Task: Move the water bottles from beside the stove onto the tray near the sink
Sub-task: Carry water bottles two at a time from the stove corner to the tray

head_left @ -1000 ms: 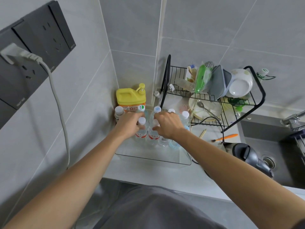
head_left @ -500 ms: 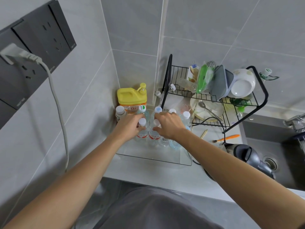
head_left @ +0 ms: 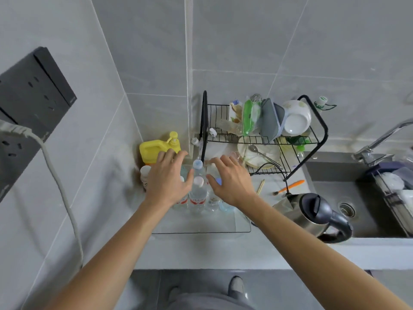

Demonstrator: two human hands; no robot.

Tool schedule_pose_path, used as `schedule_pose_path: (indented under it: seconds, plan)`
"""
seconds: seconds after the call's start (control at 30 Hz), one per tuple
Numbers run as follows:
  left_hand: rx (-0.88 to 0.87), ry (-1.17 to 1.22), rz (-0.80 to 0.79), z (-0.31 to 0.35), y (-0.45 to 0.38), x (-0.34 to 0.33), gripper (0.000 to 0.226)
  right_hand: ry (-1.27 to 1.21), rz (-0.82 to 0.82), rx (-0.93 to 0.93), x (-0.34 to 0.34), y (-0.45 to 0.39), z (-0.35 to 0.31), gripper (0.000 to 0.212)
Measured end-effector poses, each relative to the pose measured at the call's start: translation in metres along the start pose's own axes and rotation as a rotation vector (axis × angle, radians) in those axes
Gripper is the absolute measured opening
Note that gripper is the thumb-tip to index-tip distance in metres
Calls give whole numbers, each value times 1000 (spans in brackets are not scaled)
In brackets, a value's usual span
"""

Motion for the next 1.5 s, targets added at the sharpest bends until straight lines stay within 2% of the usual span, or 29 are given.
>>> schedule_pose_path:
  seconds: [0.27,0.53,0.87,1.3,1.5]
  plan:
    - [-261,-23,-147,116,-13,-19,65,22,207,-303,49,110,78,62]
    - [-557,-45,-155,342,19,-44,68,-16,324,-628,93,301,204,69]
    - [-1037,8,-281,670,159,-112,70,-46,441,-1159,117,614,350,74]
    - [-1562,122,-505,1015,336,-217,74,-38,540,-1728,117,921,472,73]
    - [-1790,164,-576,1149,426,-239,72,-51,610,-1969,115,1038,495,72]
Point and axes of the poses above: each hand's wrist, its own y-axis away from the middle knuckle, its own x-axis out of the back of the hand, z = x × y, the point moved 4 cm from there along -y, towards the middle knuckle, and after that the axes turned 13 degrees about -z, right-handed, at the moved point
